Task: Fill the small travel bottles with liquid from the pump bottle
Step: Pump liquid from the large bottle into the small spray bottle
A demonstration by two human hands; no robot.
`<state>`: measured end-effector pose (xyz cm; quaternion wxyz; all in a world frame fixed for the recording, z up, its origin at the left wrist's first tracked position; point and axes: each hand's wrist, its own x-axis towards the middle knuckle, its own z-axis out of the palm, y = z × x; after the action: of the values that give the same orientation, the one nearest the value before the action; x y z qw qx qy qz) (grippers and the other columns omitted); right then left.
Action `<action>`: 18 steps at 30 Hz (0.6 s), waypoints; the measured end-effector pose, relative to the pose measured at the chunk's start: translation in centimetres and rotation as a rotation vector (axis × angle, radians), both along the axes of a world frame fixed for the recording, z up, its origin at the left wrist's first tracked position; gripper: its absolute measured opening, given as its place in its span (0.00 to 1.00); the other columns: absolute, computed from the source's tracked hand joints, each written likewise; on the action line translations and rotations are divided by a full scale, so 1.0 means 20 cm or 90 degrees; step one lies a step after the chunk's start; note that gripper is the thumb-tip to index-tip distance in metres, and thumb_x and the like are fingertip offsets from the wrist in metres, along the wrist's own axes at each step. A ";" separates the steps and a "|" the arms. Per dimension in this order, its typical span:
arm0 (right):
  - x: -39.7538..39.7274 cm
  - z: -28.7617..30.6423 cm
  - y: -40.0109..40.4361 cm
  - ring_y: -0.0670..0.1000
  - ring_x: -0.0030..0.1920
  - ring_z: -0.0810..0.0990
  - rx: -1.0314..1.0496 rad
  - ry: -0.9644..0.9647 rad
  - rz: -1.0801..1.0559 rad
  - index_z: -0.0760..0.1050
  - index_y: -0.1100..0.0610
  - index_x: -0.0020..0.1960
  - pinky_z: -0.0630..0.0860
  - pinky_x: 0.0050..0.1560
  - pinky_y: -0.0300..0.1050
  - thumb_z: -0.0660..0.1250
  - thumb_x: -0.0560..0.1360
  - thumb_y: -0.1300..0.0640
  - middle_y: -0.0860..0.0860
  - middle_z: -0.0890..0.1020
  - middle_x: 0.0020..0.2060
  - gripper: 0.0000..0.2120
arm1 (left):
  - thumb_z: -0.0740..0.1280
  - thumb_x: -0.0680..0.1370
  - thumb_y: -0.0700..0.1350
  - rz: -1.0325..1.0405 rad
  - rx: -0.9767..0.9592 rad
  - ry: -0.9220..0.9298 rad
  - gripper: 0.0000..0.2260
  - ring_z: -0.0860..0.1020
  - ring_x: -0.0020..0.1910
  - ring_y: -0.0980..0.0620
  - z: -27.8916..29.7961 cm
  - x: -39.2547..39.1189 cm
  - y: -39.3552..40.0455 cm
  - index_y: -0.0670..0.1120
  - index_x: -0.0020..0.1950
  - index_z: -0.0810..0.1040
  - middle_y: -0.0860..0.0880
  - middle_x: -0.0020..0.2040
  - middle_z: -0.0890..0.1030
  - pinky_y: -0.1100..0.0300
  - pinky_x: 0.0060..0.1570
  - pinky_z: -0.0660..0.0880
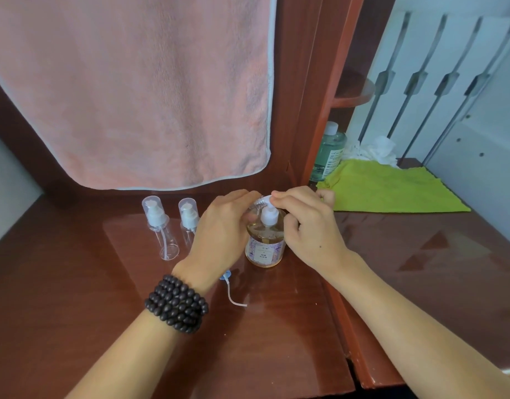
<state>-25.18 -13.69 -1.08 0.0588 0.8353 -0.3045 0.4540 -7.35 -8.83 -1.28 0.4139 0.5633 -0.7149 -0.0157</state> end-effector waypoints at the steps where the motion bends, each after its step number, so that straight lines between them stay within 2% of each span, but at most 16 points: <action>1: 0.00 0.00 0.00 0.49 0.46 0.81 0.006 0.009 -0.002 0.84 0.57 0.48 0.62 0.47 0.51 0.55 0.67 0.69 0.47 0.84 0.46 0.21 | 0.64 0.77 0.38 0.004 0.013 -0.005 0.14 0.79 0.45 0.45 -0.01 0.00 0.00 0.51 0.60 0.78 0.54 0.47 0.80 0.45 0.44 0.78; 4: 0.01 0.01 0.00 0.51 0.44 0.80 0.021 0.018 -0.008 0.83 0.57 0.46 0.59 0.47 0.49 0.54 0.66 0.69 0.47 0.83 0.42 0.21 | 0.62 0.77 0.40 0.011 0.026 -0.008 0.14 0.78 0.44 0.44 -0.03 -0.01 0.01 0.51 0.60 0.79 0.54 0.47 0.80 0.45 0.44 0.78; 8: 0.00 0.01 0.02 0.46 0.52 0.80 0.010 -0.006 -0.020 0.84 0.56 0.51 0.62 0.51 0.50 0.60 0.65 0.70 0.45 0.84 0.53 0.22 | 0.61 0.77 0.43 0.010 0.018 -0.007 0.14 0.79 0.46 0.46 0.03 0.00 0.00 0.49 0.60 0.79 0.54 0.48 0.80 0.45 0.47 0.77; 11: 0.00 0.01 0.02 0.47 0.54 0.80 0.004 -0.019 -0.015 0.84 0.57 0.53 0.65 0.51 0.52 0.60 0.65 0.69 0.46 0.84 0.55 0.22 | 0.61 0.76 0.43 0.010 0.018 -0.003 0.14 0.79 0.47 0.46 0.05 -0.01 0.01 0.50 0.59 0.79 0.53 0.48 0.81 0.45 0.48 0.77; 14: 0.01 0.01 0.02 0.47 0.52 0.80 0.013 -0.020 -0.006 0.84 0.57 0.51 0.64 0.51 0.50 0.60 0.65 0.68 0.46 0.84 0.54 0.21 | 0.61 0.77 0.42 0.012 0.007 0.005 0.14 0.80 0.47 0.47 0.03 -0.01 0.01 0.48 0.59 0.80 0.51 0.49 0.82 0.45 0.49 0.77; 18: 0.01 0.01 0.03 0.49 0.45 0.81 0.024 0.001 -0.020 0.83 0.56 0.45 0.60 0.50 0.49 0.60 0.62 0.67 0.46 0.84 0.46 0.18 | 0.56 0.77 0.45 0.026 0.018 -0.008 0.15 0.80 0.48 0.43 -0.02 -0.02 0.01 0.53 0.60 0.76 0.51 0.50 0.82 0.44 0.45 0.79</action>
<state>-24.91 -13.14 -0.83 0.0502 0.8316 -0.3263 0.4465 -7.79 -8.60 -1.69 0.4015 0.5839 -0.7055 -0.0139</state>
